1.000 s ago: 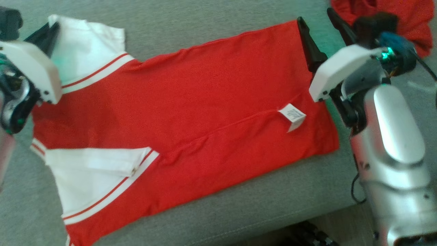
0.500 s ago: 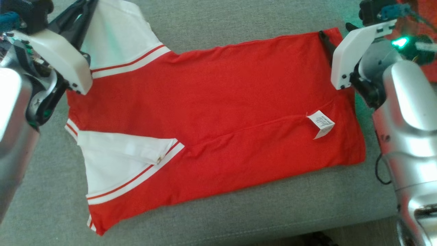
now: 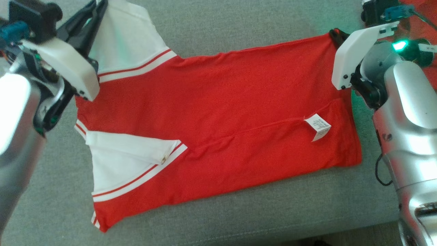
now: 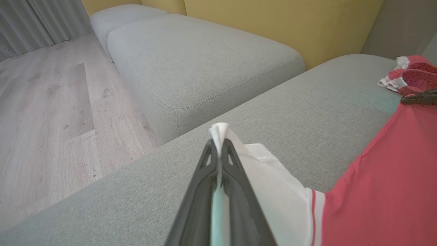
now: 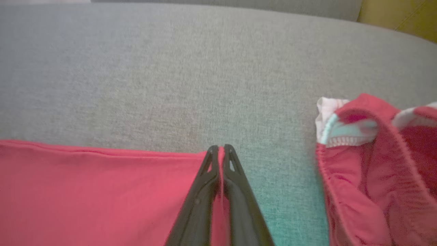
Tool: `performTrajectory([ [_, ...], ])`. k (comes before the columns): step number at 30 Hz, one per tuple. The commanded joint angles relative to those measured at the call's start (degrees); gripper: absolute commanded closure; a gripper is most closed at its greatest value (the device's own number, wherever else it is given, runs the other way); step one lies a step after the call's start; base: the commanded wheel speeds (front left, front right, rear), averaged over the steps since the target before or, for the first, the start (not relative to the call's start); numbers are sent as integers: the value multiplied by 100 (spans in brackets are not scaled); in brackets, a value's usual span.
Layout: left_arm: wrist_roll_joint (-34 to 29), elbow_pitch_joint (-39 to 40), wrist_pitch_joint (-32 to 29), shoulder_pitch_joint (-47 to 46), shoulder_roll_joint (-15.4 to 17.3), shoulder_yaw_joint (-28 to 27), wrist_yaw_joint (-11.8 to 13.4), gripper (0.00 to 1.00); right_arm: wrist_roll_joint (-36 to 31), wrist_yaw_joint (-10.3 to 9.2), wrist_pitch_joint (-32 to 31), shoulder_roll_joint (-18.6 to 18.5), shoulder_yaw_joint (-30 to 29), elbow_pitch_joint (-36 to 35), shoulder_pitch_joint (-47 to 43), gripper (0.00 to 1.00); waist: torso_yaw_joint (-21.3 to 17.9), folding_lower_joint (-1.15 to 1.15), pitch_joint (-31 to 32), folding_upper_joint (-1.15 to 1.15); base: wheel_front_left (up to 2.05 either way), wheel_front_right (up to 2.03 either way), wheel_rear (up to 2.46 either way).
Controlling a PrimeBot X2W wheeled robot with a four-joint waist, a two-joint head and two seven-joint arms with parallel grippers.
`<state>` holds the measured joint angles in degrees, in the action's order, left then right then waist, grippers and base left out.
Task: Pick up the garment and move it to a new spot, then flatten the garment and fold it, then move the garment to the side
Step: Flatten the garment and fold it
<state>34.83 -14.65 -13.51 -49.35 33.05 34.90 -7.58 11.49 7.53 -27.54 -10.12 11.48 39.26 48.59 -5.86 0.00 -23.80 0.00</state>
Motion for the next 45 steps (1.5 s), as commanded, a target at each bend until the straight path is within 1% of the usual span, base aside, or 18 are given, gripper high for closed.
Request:
performTrajectory([
  [1,70,211,85,-57,270,-289,21,100,60,-4,153,-43,50,-199,3,100,11,0,112,0,0,0,0],
  [6,172,517,276,317,351,-345,99,100,232,-4,555,-88,156,-297,-228,100,65,0,430,0,0,0,0],
  [10,285,898,439,812,456,-416,251,100,411,-4,816,-206,228,-506,-591,100,146,0,756,0,0,0,0],
  [15,413,1426,572,1563,624,-461,488,100,578,-4,945,-421,260,-885,-1224,100,265,0,1200,0,0,0,0],
  [19,502,1677,605,2074,629,-382,626,100,652,-4,980,-505,209,-1081,-1656,100,352,0,1433,0,0,0,0],
  [23,583,1805,761,2704,530,-247,801,100,683,-4,1069,-518,-8,-1243,-2141,100,432,0,1625,0,0,0,0],
  [28,637,1705,1240,3441,303,-144,1021,100,586,-4,1174,-396,-313,-1490,-2611,100,473,0,1678,0,0,0,0],
  [33,575,1421,1617,3811,149,-29,1074,100,489,-4,1215,-294,-477,-1627,-2941,100,481,0,1697,0,0,0,0],
  [40,511,868,2152,4105,-164,117,1066,100,349,-4,1417,-171,-722,-1848,-3379,100,459,0,1736,0,0,0,0],
  [41,502,788,2217,4144,-207,139,1068,100,329,-4,1453,-141,-766,-1865,-3443,85,453,0,1748,0,0,0,0],
  [42,463,707,2290,4170,-241,172,1069,100,292,-4,1503,-116,-799,-1880,-3501,51,447,0,1765,0,0,0,0],
  [43,421,620,2364,4192,-278,201,1074,66,231,-4,1580,-93,-838,-1895,-3553,0,440,0,1784,0,0,0,0],
  [44,389,528,2420,4215,-316,231,1075,32,182,-4,1634,-54,-880,-1893,-3610,0,434,0,1807,0,0,0,0],
  [45,360,444,2482,4231,-358,244,1089,0,163,-4,1693,8,-945,-1893,-3664,0,428,0,1829,0,0,0,0],
])
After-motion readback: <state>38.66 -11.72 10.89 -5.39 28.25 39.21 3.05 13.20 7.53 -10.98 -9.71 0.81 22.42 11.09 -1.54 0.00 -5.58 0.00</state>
